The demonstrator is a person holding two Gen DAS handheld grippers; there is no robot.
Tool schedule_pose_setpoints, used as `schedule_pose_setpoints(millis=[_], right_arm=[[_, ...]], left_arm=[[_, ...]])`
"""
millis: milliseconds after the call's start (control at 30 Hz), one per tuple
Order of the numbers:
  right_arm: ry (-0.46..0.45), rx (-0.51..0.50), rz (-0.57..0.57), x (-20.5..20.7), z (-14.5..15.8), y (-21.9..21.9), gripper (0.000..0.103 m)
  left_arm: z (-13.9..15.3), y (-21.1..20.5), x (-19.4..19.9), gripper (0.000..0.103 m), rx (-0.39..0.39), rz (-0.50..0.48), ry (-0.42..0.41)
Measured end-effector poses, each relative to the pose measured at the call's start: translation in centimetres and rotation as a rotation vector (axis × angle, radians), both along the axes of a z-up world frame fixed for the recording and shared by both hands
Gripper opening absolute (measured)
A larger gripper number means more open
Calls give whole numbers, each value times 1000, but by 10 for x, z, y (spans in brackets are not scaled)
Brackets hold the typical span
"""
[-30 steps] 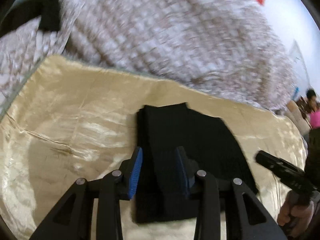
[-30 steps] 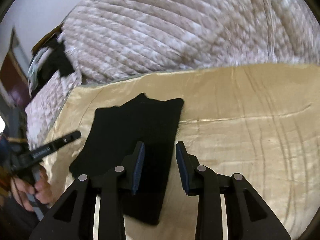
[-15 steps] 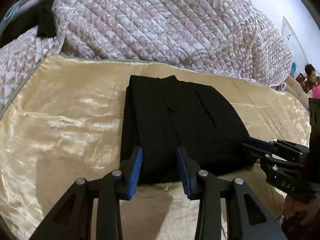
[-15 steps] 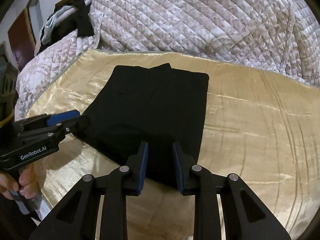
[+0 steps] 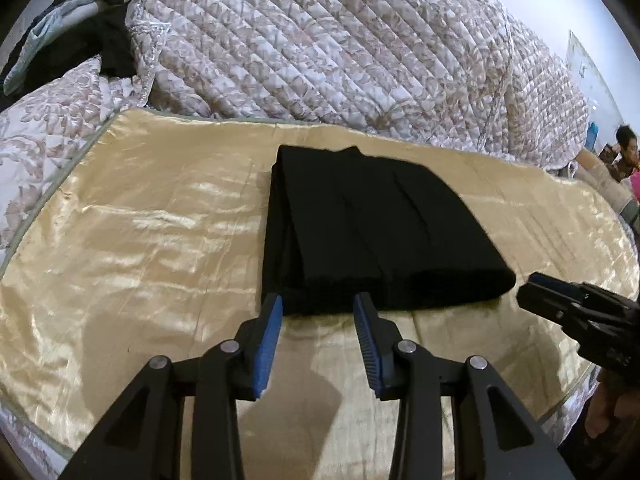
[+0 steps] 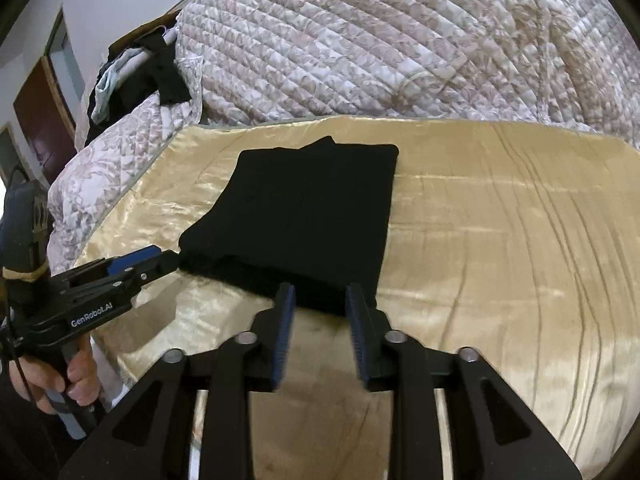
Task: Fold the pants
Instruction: 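Open both grippers and withdraw them from the folded pants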
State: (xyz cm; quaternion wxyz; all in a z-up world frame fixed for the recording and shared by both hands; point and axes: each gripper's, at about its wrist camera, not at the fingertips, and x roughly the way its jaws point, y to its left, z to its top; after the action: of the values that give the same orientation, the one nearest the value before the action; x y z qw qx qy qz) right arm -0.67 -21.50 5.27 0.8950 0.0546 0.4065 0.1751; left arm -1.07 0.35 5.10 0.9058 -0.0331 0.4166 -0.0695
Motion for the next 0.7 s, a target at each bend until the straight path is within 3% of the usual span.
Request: schedule_pose_setpoints(millis=[67,233,567,700], right_arm=[[4,-6,-1,-7,-2,0,44],[55,-97,13,-9,-21,9,44],[42,-185,23,-8,-30,17,49],[47,-171,20,-7,-30,14,49]], left_arm=[[-6,-1,-4,47,8,2,19],[-24,0,-3,49,39,9,80],[-29,-5,-5,58,68,-1,71],[-29,-5,-5,58,69,-3,70]])
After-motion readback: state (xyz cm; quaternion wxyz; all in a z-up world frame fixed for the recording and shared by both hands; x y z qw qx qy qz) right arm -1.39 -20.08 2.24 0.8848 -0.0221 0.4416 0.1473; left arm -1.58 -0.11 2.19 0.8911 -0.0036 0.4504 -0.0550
